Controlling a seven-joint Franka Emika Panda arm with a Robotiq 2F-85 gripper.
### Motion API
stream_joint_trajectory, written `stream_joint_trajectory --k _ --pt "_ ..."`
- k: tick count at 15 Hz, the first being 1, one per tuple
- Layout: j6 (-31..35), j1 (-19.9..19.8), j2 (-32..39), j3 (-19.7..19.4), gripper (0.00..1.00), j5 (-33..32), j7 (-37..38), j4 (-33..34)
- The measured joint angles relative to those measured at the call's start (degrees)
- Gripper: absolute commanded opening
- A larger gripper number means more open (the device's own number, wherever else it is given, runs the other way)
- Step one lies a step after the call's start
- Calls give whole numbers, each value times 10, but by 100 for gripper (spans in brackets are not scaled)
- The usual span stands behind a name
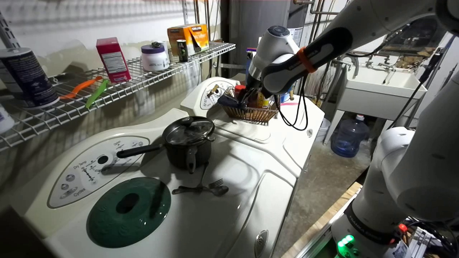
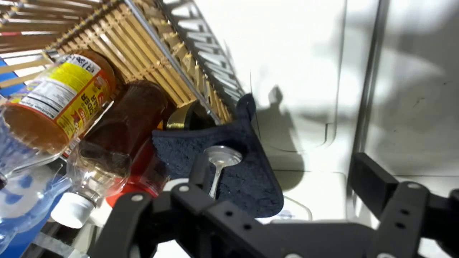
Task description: Put one spoon in the basket
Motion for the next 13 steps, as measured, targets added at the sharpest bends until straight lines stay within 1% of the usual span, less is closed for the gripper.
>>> stream_joint_trajectory --k 1,3,5,6,8,10,13 --pt "-32 -17 -28 28 100 -6 7 -15" --pt "-103 -79 -84 117 100 11 6 -44" --pt "-165 -119 -134 189 100 59 -14 -72" --pt "-192 -129 -158 213 100 90 -29 -84" --pt "-235 -135 -202 240 100 146 -67 -103" --pt "-253 -135 -239 249 100 185 -106 -121" --pt "-257 -136 -263 249 100 195 -120 -135"
